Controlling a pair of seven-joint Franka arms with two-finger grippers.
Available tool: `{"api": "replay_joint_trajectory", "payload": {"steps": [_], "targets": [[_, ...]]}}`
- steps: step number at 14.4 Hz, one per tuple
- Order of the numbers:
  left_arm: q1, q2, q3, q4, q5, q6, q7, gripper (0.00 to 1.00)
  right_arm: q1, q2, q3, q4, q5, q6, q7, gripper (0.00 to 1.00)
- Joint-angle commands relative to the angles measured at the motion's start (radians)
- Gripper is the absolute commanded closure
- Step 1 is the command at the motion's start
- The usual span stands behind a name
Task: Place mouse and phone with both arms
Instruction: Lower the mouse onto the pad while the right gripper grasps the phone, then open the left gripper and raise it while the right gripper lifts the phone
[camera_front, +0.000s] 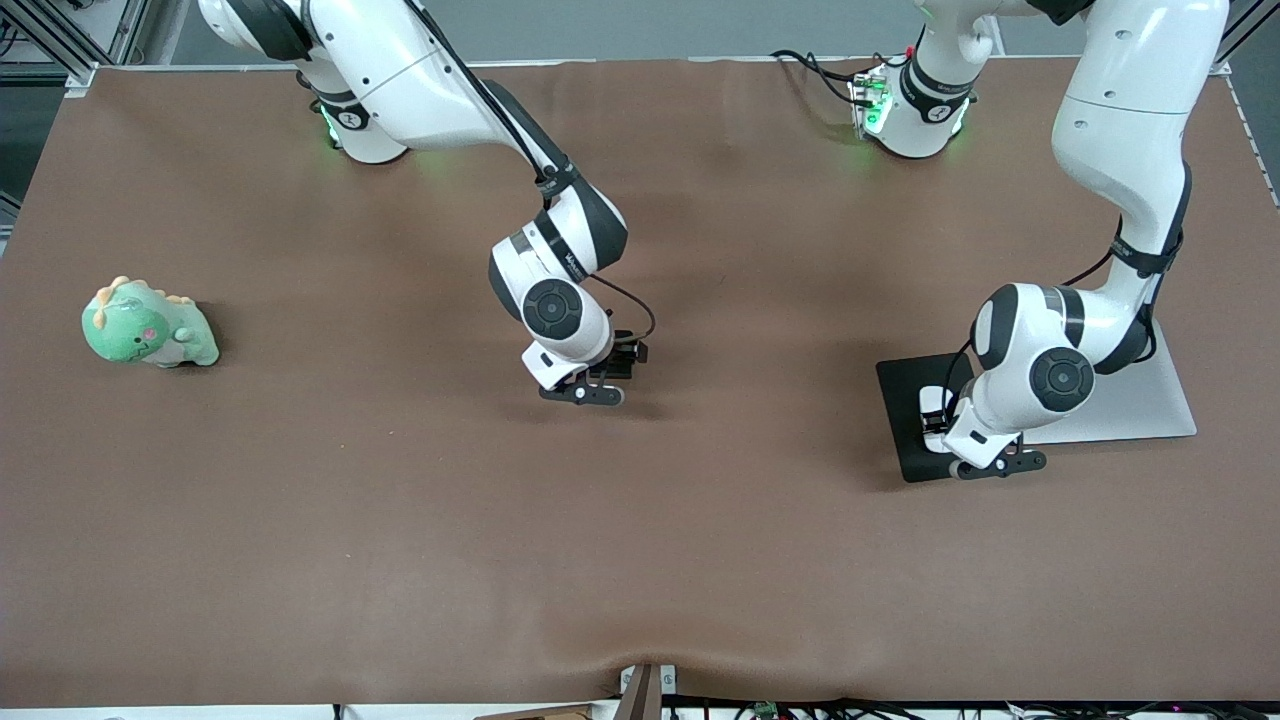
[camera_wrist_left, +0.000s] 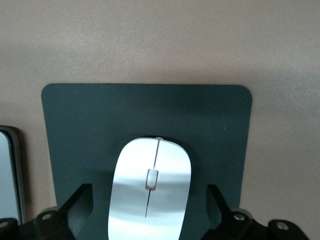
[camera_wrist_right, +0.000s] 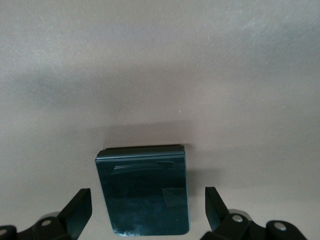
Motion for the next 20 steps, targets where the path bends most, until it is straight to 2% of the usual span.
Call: {"api": "replay_joint_trajectory", "payload": {"steps": [1, 4, 6, 7, 8, 11, 13, 14, 17, 20], "targets": [[0.01, -0.027, -0.014, -0.002, 0.024, -0.003, 0.003, 0.0, 0.011, 0.012, -0.007, 0.008, 0.021, 0.011, 0.027, 0.0], [0.004, -0.122, -0.026, 0.021, 0.013, -0.078, -0.011, 0.0, 0.019, 0.026, -0.007, 0.01, 0.021, 0.028, 0.028, 0.0], [0.004, -0.191, -0.028, 0.092, 0.009, -0.2, -0.009, 0.0, 0.031, 0.034, -0.008, 0.008, 0.019, 0.03, 0.04, 0.0], [0.004, -0.214, -0.026, 0.138, 0.009, -0.265, -0.008, 0.0, 0.033, 0.037, -0.01, 0.007, 0.016, 0.028, 0.042, 0.03], [0.007, -0.237, -0.026, 0.184, 0.009, -0.332, 0.0, 0.0, 0.033, 0.037, -0.01, 0.007, 0.009, 0.028, 0.04, 0.18], [0.016, -0.293, -0.026, 0.285, 0.006, -0.519, 0.044, 0.0, 0.037, 0.037, -0.01, 0.007, -0.01, 0.026, 0.039, 0.51], [0.016, -0.352, -0.019, 0.319, 0.007, -0.596, 0.073, 0.0, 0.036, 0.037, -0.01, 0.016, -0.011, 0.023, 0.036, 0.87], [0.016, -0.38, -0.016, 0.33, 0.013, -0.65, 0.104, 0.0, 0.036, 0.034, -0.01, 0.021, -0.011, 0.02, 0.037, 1.0], [0.019, -0.452, -0.013, 0.388, 0.009, -0.762, 0.133, 0.0, 0.017, 0.014, -0.01, 0.031, 0.001, -0.019, 0.036, 1.0], [0.031, -0.532, -0.014, 0.391, 0.006, -0.803, 0.142, 0.0, -0.017, -0.004, -0.013, 0.045, 0.003, -0.102, 0.045, 1.0]]}}
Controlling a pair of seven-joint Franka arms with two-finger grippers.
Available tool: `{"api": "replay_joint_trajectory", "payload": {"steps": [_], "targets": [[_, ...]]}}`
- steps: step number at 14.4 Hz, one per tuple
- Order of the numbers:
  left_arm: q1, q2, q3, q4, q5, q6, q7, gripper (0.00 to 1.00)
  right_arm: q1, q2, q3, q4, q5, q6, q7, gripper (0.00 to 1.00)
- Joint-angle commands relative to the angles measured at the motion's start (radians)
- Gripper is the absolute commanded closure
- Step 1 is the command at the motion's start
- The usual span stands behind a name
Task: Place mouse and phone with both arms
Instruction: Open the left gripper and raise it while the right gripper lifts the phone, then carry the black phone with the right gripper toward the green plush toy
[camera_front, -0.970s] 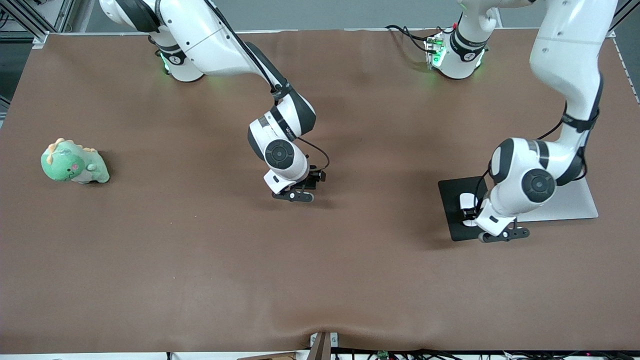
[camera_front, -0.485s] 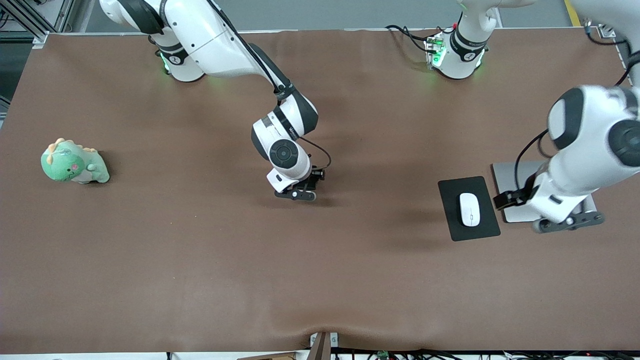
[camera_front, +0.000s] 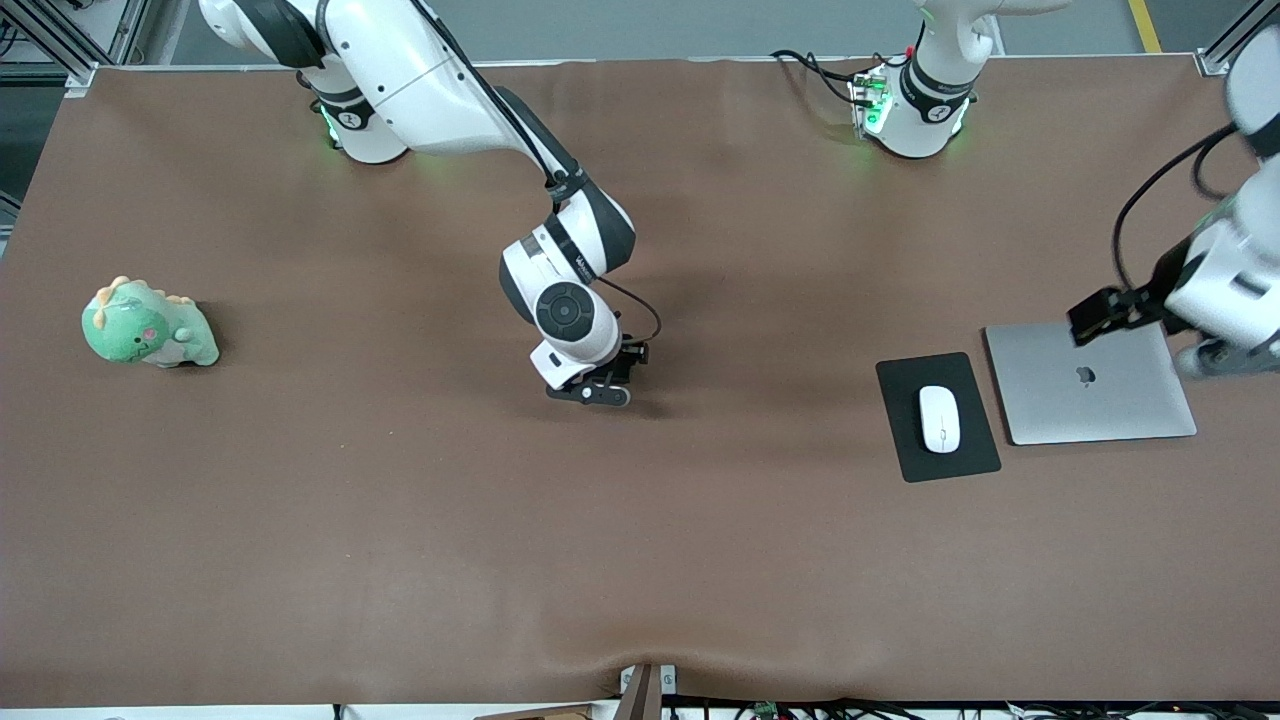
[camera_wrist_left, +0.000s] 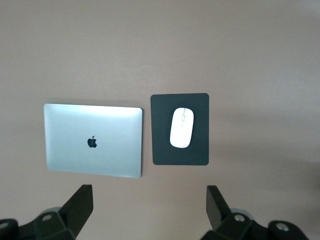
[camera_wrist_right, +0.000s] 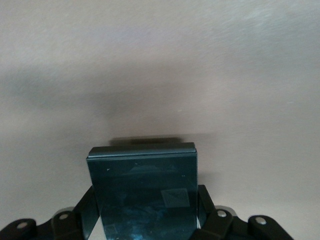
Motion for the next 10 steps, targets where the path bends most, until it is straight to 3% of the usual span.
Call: {"api": "replay_joint_trajectory", "payload": {"steps": [1, 6, 10], "targets": [[0.009, -0.067, -0.001, -0.001, 0.006, -0.059, 0.038, 0.0, -0.035, -0.04, 0.003, 0.004, 0.005, -0.058, 0.027, 1.0], [0.041, -0.122, -0.007, -0.035, -0.054, -0.076, 0.069, 0.0, -0.118, -0.075, -0.007, -0.011, -0.012, -0.11, 0.033, 1.0], [0.021, -0.159, 0.008, -0.073, -0.063, -0.076, 0.078, 0.0, -0.121, -0.098, -0.075, -0.037, -0.013, -0.121, 0.013, 1.0]]}}
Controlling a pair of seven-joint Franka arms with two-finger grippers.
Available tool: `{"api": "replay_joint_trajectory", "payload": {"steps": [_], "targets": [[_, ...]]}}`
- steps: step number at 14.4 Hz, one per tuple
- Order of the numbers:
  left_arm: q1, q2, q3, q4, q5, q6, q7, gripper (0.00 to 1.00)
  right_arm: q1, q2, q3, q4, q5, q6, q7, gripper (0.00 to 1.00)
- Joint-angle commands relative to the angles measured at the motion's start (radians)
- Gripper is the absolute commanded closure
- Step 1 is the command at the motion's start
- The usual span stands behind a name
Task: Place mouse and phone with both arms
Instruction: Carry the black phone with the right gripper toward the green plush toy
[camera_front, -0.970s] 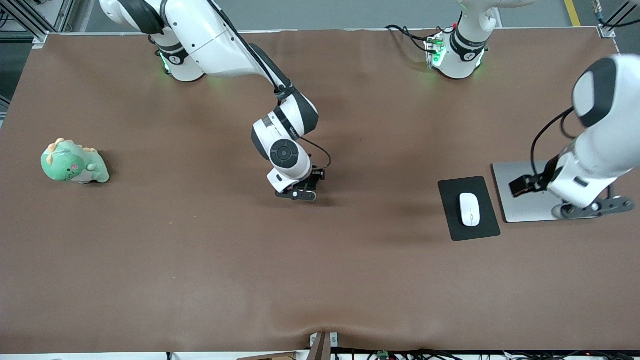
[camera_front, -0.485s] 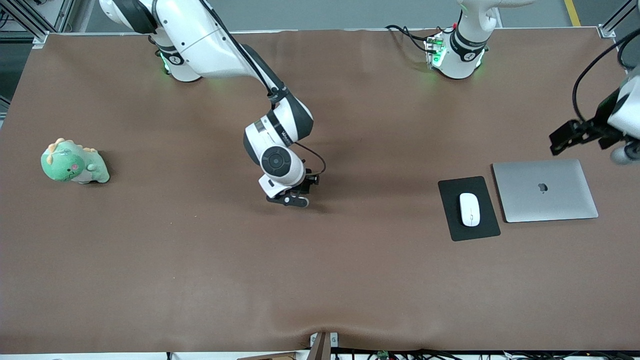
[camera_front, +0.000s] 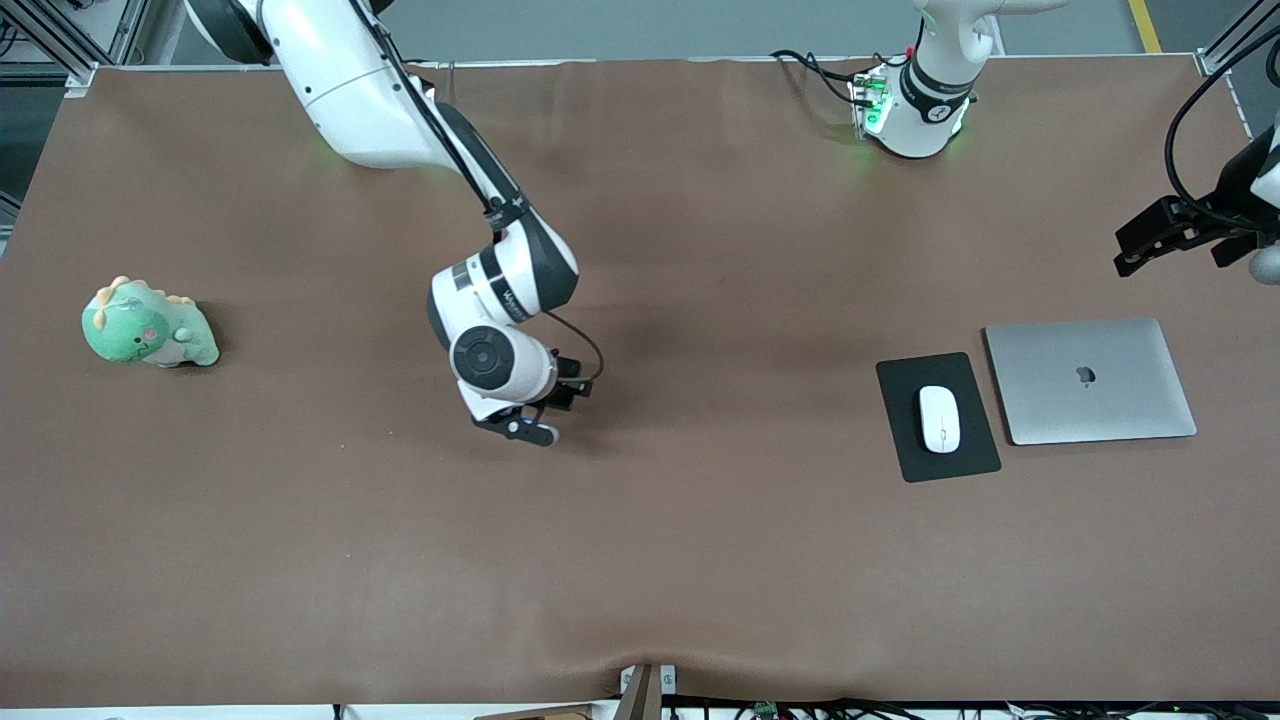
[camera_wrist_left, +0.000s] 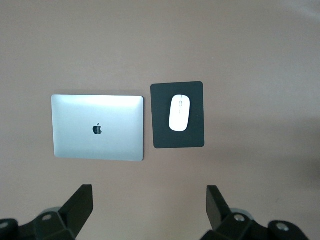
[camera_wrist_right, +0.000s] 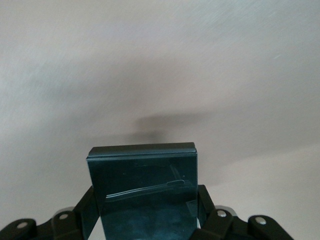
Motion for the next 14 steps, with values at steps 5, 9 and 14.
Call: {"api": "replay_joint_trajectory", "payload": {"steps": [5, 9, 14], "targets": [[-0.055, -0.068, 0.069, -0.062, -0.017, -0.006, 0.016, 0.0, -0.034, -0.102, -0.094, -0.108, -0.014, -0.02, -0.145, 1.0], [-0.058, -0.068, 0.103, -0.059, -0.018, -0.012, 0.017, 0.0, -0.087, -0.185, -0.13, -0.206, -0.015, -0.015, -0.274, 1.0], [-0.025, -0.072, 0.074, -0.056, -0.024, -0.012, 0.017, 0.0, -0.15, -0.275, -0.183, -0.33, -0.033, -0.006, -0.447, 1.0]]}}
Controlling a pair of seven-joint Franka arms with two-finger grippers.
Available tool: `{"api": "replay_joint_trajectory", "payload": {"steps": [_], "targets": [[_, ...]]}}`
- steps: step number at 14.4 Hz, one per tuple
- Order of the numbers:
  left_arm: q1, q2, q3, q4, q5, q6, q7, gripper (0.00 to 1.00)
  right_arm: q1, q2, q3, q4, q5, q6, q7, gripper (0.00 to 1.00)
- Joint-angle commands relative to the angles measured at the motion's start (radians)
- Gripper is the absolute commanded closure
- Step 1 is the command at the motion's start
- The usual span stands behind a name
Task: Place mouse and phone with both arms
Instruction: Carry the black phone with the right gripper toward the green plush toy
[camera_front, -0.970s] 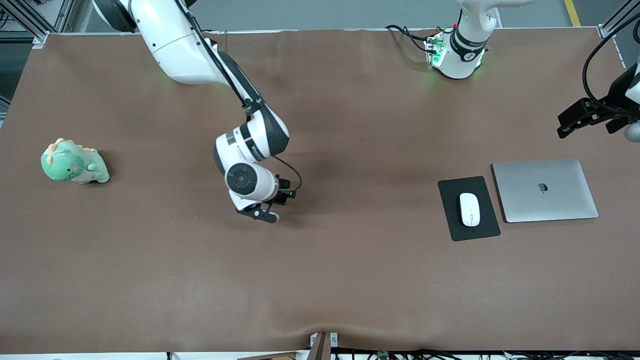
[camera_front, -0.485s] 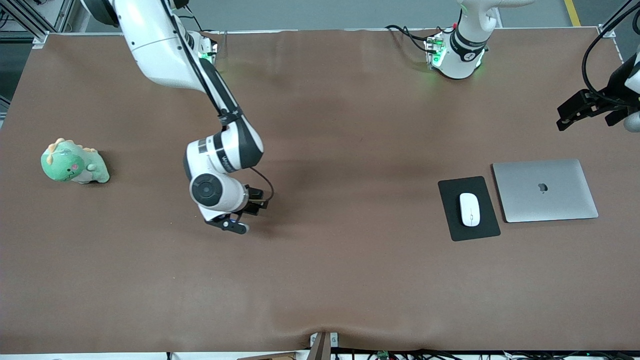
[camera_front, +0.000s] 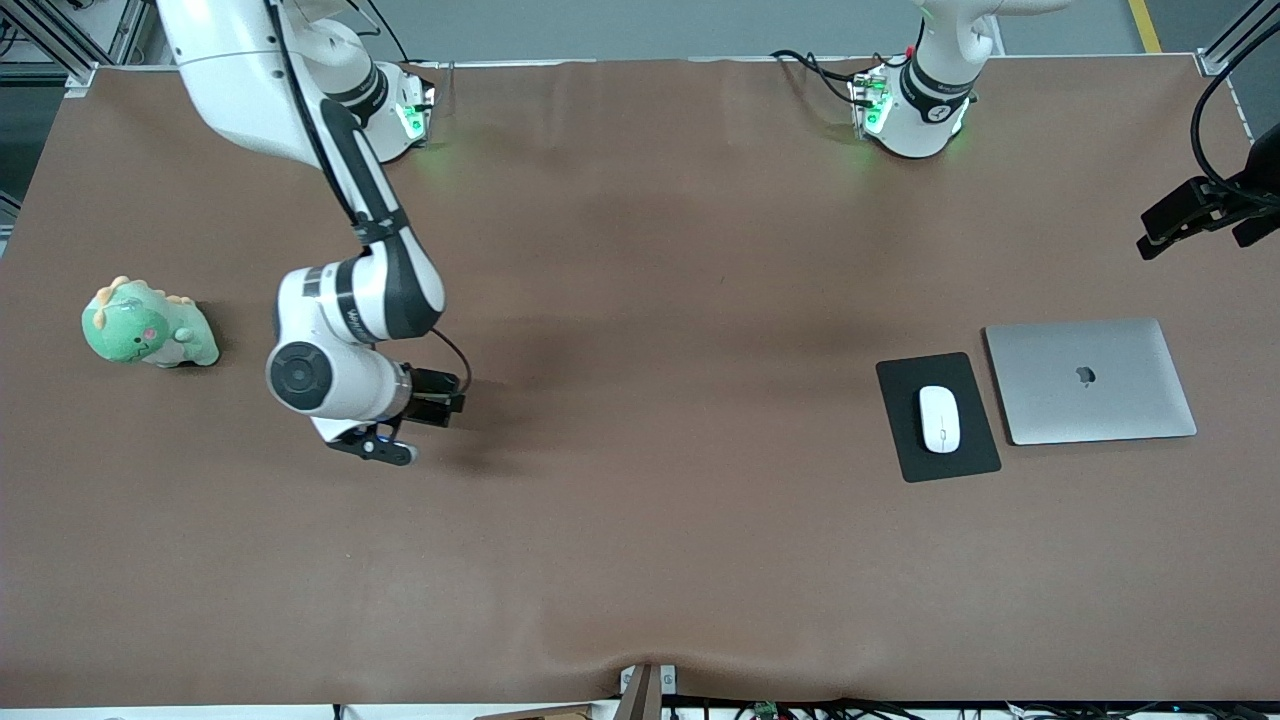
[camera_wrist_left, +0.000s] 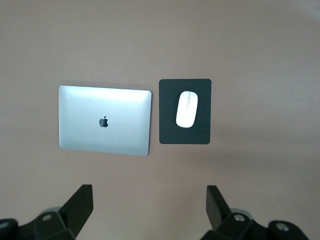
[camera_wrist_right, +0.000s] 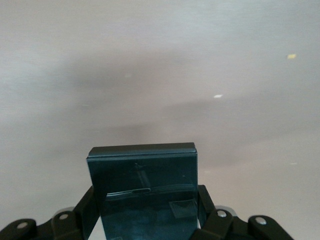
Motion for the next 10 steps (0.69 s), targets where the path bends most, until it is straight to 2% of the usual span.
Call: {"api": "replay_joint_trajectory", "payload": {"steps": [1, 6, 10], "targets": [[0.017, -0.026, -0.018, -0.007, -0.019, -0.007, 0.015, 0.0, -0.05, -0.104, -0.031, -0.119, -0.021, 0.01, -0.138, 1.0], [0.017, -0.015, -0.016, 0.005, -0.025, -0.005, 0.02, 0.0, -0.151, -0.174, -0.053, -0.231, -0.034, 0.04, -0.283, 1.0], [0.017, -0.014, -0.019, 0.005, -0.026, -0.005, 0.019, 0.0, -0.229, -0.198, -0.07, -0.281, -0.044, 0.062, -0.389, 1.0]]}}
